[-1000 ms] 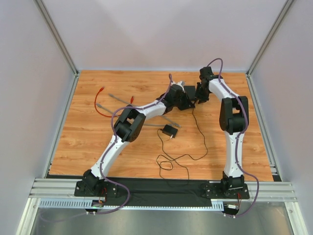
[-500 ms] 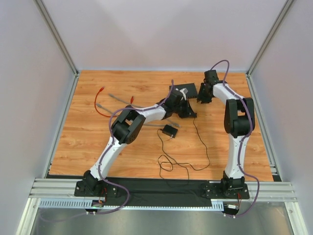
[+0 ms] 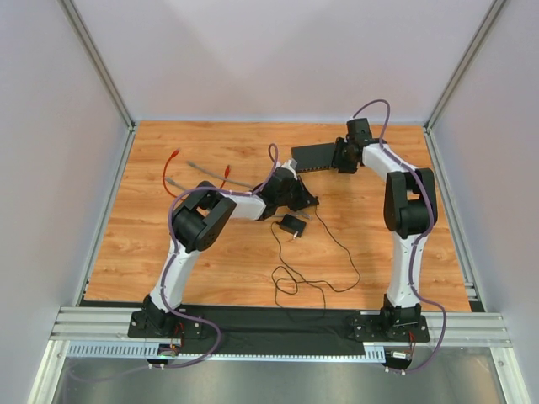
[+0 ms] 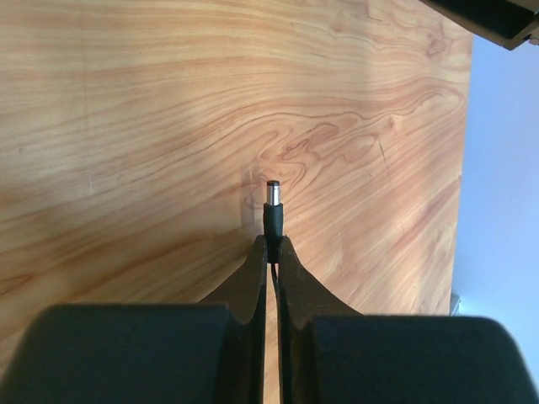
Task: Pull the plug from the switch port
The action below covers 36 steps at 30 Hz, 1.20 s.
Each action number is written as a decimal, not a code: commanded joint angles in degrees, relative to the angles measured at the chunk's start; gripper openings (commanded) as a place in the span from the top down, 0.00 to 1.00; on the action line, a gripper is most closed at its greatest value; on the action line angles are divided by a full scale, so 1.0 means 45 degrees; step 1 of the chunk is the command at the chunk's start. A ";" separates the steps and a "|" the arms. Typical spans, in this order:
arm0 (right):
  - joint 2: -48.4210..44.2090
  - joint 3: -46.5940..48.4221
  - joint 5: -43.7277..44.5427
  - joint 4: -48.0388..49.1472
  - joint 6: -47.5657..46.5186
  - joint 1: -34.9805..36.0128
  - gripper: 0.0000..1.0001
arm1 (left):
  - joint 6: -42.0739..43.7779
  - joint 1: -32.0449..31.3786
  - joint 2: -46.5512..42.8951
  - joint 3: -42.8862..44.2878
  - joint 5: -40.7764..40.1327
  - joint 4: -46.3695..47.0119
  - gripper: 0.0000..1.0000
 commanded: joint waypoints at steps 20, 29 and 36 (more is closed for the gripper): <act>-0.0667 0.1501 -0.0336 0.0254 -0.0823 0.1725 0.55 | 0.1861 -0.0447 -0.4067 -0.4039 -0.2657 0.3302 0.73; -0.0295 0.2284 0.0657 -0.0040 -0.0940 0.2466 0.53 | 0.3482 -0.0252 -0.6274 -0.5290 -0.4121 0.3089 0.49; 0.0466 0.3650 0.2084 -0.1211 -0.1155 0.3560 0.53 | 0.5630 0.0684 -0.8423 -0.4903 -0.5120 0.0689 0.44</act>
